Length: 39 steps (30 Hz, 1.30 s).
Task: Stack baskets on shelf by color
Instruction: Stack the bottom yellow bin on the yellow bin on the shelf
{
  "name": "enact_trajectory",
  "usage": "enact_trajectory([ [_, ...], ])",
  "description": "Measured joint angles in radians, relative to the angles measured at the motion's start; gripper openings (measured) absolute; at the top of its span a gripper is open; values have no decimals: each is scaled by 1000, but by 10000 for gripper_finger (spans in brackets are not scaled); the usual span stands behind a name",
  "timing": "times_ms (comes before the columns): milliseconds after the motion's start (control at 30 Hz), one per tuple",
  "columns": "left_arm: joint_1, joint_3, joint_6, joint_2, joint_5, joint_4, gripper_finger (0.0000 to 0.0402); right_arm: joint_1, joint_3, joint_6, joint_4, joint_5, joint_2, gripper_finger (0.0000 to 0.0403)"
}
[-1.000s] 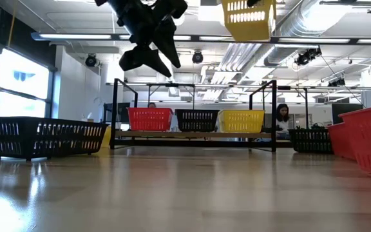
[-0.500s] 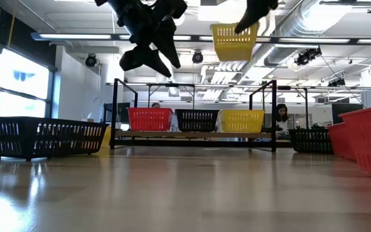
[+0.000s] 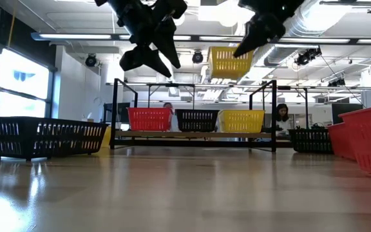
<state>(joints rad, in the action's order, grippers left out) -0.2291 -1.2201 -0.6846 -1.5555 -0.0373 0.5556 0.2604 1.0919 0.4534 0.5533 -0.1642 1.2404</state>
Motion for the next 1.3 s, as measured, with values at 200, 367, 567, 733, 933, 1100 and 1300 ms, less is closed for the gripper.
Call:
enact_trajectory([
  [200,0,0,0,0,0,0,136,58,-88,49,-58,43,1,0],
  [367,0,0,0,0,0,0,136,98,-134,98,-95,91,1,0],
  [567,0,0,-1,0,0,0,136,145,-143,105,-101,102,9,0],
  [733,0,0,-3,0,0,0,136,171,-143,97,-88,131,38,0],
  [933,0,0,-3,0,-5,-1,136,183,-143,99,-79,131,98,0],
  [1100,0,0,-3,0,-19,-1,136,190,-143,97,-81,105,112,0],
  [1300,0,0,0,0,-19,0,136,202,-143,97,-79,114,115,0],
])
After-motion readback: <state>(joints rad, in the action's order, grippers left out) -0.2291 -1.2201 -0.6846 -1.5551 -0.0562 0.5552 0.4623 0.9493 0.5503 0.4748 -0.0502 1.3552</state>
